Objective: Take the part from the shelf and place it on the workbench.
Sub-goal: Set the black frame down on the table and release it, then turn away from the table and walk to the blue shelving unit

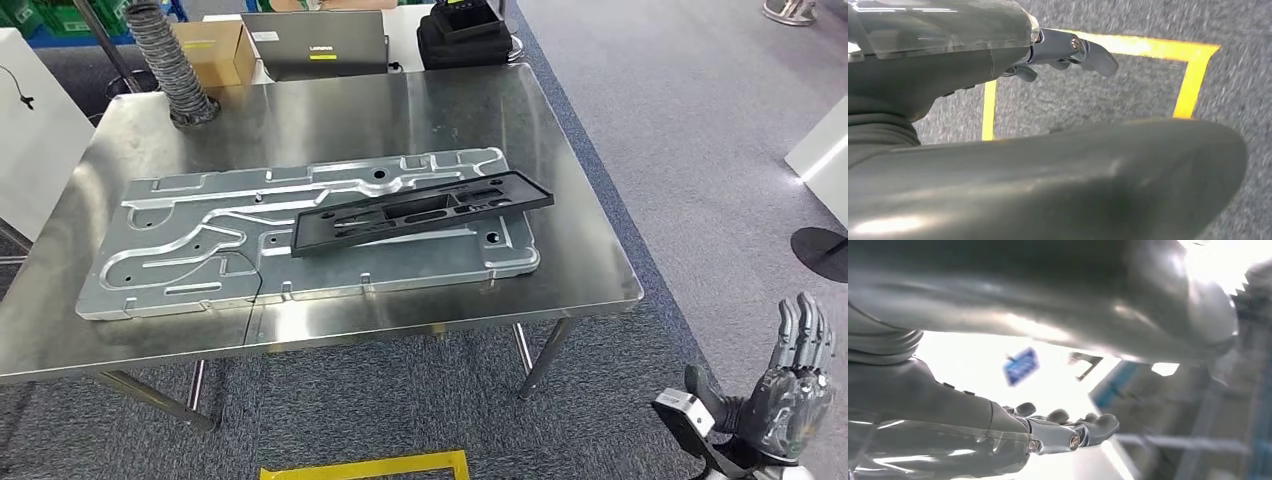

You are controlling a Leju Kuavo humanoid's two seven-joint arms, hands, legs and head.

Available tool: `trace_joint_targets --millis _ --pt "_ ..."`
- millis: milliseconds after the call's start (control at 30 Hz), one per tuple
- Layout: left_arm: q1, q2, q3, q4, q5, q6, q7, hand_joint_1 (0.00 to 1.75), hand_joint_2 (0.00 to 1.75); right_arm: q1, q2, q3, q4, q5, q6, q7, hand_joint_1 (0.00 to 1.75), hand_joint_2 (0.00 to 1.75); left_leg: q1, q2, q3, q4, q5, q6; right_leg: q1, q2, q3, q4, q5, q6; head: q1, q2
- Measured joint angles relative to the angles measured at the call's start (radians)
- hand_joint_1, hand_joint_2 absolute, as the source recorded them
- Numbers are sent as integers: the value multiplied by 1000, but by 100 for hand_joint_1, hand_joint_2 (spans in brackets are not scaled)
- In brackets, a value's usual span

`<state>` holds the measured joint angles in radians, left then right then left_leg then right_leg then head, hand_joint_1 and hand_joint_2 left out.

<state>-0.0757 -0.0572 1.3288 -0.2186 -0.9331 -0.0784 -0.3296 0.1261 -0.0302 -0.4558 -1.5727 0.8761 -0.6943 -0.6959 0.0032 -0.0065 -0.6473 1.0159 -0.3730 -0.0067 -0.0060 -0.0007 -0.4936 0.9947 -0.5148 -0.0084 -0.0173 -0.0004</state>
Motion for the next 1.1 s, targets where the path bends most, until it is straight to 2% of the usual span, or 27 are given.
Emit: trace_joint_targets --millis 33,67,133,167,200,233,267,300,367,400,433,500,533,567,633,667,700,733,767,800,833,900,933,1000,1033,1067,1100 --pt "2 0 1 0 0 0 -2 0 0 2 6 -19 40 8 0 0 0 0 0 0 -9 19 -26 -5 -3 -2 -10 -3 11 -8 0 0" --pt "2 -1 1 0 0 -1 -4 0 0 3 11 -37 81 15 -1 0 0 0 1 0 -22 58 -69 -9 -5 -3 -21 -5 23 -14 0 0" --pt "3 -1 3 0 0 -3 -8 0 0 4 20 -74 161 26 -2 0 0 0 3 1 -52 180 -172 -16 -2 -5 -48 -4 44 -19 0 0" --pt "3 -1 3 0 -1 -4 -10 0 0 5 24 -93 199 30 -3 0 0 0 3 1 -59 238 -200 -18 -1 -6 -63 -3 55 -20 0 0" --pt "2 -1 4 0 -1 -5 -11 0 0 4 29 -111 233 34 -3 0 0 0 3 1 -53 273 -204 -18 1 -7 -78 -1 66 -19 0 0" --pt "2 -1 5 0 -2 -6 -11 0 0 3 33 -129 268 39 -3 0 0 0 2 1 -32 275 -189 -16 3 -7 -93 0 76 -19 0 0" --pt "2 -1 5 0 -2 -8 -12 0 0 1 35 -147 304 45 -3 0 0 0 1 1 8 239 -163 -11 5 -7 -107 0 87 -18 0 0" --pt "0 0 5 0 -3 -9 -12 0 0 -1 38 -165 337 53 -4 0 0 0 -1 1 67 171 -145 -3 7 -7 -119 1 98 -17 0 0" --pt "-4 3 5 -1 -4 -12 -14 0 0 -4 43 -202 396 65 -4 0 0 0 -8 1 182 15 -150 13 11 -8 -132 1 117 -11 0 0" --pt "-5 4 5 -1 -4 -11 -14 0 0 -6 46 -220 422 71 -4 0 0 0 -12 1 215 -36 -159 20 10 -9 -133 0 126 -6 0 0" --pt "-6 4 5 -2 -5 -9 -15 0 0 -9 49 -238 447 77 -4 0 0 0 -15 1 227 -60 -163 24 9 -9 -133 -3 135 0 0 0" --pt "-6 4 6 -2 -5 -6 -15 0 0 -14 56 -275 493 95 -4 0 0 0 -16 4 216 -72 -142 36 6 -8 -135 -4 142 12 0 0" --pt "-6 3 7 -2 -5 -4 -14 0 0 -16 59 -292 515 108 -4 0 0 0 -14 6 207 -76 -128 44 5 -5 -143 11 120 17 0 0" --pt "-5 3 8 -2 -4 -2 -15 0 0 -17 62 -310 538 122 -4 1 0 0 -12 9 194 -81 -113 50 3 -3 -154 44 78 21 0 0" --pt "-4 2 11 -2 -2 0 -17 0 0 -21 67 -340 584 150 -4 7 0 0 -11 11 163 -80 -88 55 -2 0 -184 163 -35 27 0 0" --pt "-2 2 12 -2 -2 1 -18 0 0 -24 69 -355 610 166 -4 9 0 0 -11 13 145 -78 -76 53 -4 0 -193 226 -68 31 0 0" --pt "-1 1 13 -2 -1 1 -20 0 0 -28 71 -372 639 184 -4 9 0 0 -11 14 126 -74 -64 51 -7 0 -193 272 -74 35 0 0" --pt "0 0 14 -2 -2 1 -22 0 0 -33 72 -391 670 205 -1 13 0 0 -10 15 107 -67 -54 48 -9 -1 -181 290 -56 38 0 0" --pt "1 -1 15 -2 -3 1 -24 0 0 -39 72 -412 700 227 5 22 0 0 -8 16 86 -58 -45 44 -13 -1 -150 272 -25 42 0 0" --pt "1 -2 15 -2 -5 0 -26 0 0 -46 72 -434 734 250 10 34 0 0 -5 16 67 -46 -38 40 -17 -1 -102 219 1 46 0 0" --pt "1 -3 15 -2 -8 -1 -27 0 0 -57 72 -455 772 272 12 47 0 0 -4 16 49 -32 -33 34 -19 0 -45 143 3 49 0 0" --pt "0 -3 15 -2 -17 -4 -31 0 0 -83 69 -504 871 317 8 71 0 0 -4 16 26 -8 -24 22 -16 1 39 17 -27 43 0 0" --pt "0 -3 15 -2 -20 -5 -32 0 0 -94 69 -528 923 338 5 86 0 0 -4 16 22 -3 -19 15 -13 2 54 -10 -42 36 0 0" --pt "1 -3 15 -2 -25 -9 -33 0 0 -106 71 -564 1017 381 8 128 0 0 -1 16 18 1 -11 2 -10 -2 45 -12 -35 15 0 0" --pt "3 -3 15 -1 -26 -10 -33 0 0 -112 73 -574 1059 405 13 154 0 0 1 15 12 12 -28 -4 -9 -4 36 -11 -26 5 0 0" --pt "5 -4 15 -1 -29 -11 -33 0 0 -117 75 -579 1097 429 23 182 0 0 4 14 1 41 -64 -10 -9 -5 25 -12 -15 -5 0 0" --pt "5 -4 15 -1 -31 -11 -32 0 0 -122 77 -582 1132 453 38 211 0 0 6 14 -12 87 -116 -14 -9 -6 12 -12 -3 -12 0 0"
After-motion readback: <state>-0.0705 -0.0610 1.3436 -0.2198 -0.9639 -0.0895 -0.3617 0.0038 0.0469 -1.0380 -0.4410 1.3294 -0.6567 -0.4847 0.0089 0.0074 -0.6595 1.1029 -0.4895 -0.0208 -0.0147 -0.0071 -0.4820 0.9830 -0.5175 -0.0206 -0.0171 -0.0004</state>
